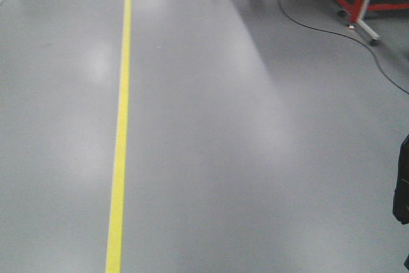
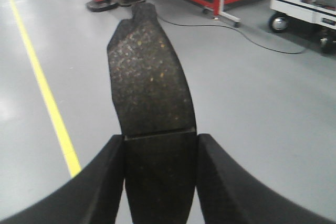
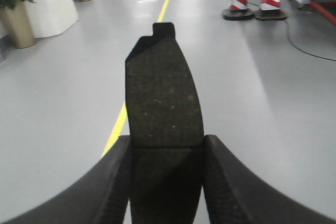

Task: Move and align brake pads A on conveyor
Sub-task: 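Drive along the yellow floor line past the striped cones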

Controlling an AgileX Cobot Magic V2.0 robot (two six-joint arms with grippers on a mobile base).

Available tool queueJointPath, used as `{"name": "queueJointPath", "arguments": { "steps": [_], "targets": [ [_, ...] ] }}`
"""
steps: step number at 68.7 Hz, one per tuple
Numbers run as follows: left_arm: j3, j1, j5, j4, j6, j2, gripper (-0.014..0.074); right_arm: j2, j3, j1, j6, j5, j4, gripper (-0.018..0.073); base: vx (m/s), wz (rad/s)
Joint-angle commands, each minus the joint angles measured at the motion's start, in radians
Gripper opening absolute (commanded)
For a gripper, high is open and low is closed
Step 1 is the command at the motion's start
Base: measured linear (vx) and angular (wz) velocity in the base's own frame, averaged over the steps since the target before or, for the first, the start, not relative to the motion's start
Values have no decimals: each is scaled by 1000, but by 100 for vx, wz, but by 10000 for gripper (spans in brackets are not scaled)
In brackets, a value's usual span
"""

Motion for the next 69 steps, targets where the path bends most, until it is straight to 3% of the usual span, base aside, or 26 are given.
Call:
{"name": "queueJointPath", "arguments": {
  "steps": [1, 27, 69],
  "targets": [
    [-30, -5, -98, -8, -10, 6, 39, 9, -32, -2, -10, -97, -13, -4, 22, 48],
    [-30, -5, -98, -8, -10, 7, 39, 9, -32, -2, -10, -97, -13, -4, 31, 28],
    [-30, -5, -98, -8, -10, 7, 39, 9, -32, -2, -10, -97, -13, -4, 51, 2]
  ]
}}
